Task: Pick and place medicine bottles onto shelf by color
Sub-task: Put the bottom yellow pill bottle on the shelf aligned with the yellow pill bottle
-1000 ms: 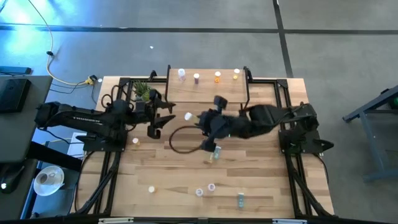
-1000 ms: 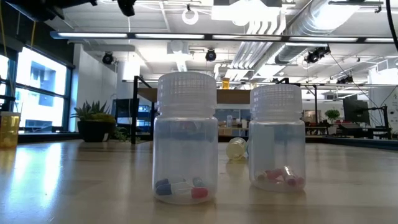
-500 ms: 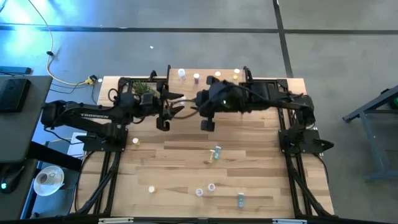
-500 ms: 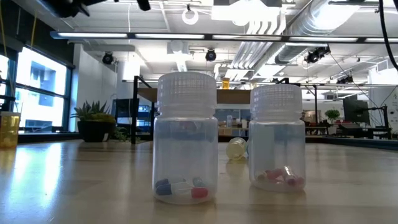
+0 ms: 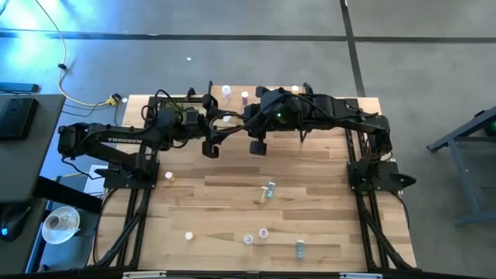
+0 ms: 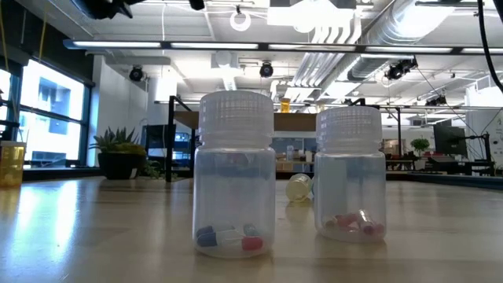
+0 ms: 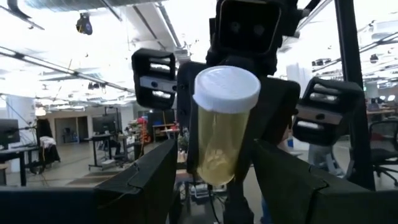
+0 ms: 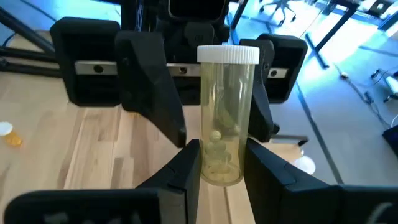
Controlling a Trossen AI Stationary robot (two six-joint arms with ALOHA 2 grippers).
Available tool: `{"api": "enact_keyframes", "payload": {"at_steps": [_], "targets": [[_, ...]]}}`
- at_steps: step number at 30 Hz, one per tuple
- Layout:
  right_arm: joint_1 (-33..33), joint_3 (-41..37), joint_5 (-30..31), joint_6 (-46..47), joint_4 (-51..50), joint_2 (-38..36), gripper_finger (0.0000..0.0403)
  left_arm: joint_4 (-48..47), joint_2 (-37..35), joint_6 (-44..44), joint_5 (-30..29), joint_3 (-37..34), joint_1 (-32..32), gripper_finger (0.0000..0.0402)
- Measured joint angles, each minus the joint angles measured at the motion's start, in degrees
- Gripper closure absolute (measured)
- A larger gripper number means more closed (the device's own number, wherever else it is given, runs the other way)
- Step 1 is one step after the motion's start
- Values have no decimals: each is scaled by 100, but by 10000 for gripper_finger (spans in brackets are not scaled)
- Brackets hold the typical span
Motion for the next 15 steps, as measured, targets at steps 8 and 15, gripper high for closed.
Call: {"api": "enact_keyframes", "payload": {"at_steps": [8,15], "targets": [[1,0,10,-4,36,0,315,94,-2,2,73,22,93,220],[-4,-9,10,1,45,0,315,113,-2,-106,92,20,102,279]]}}
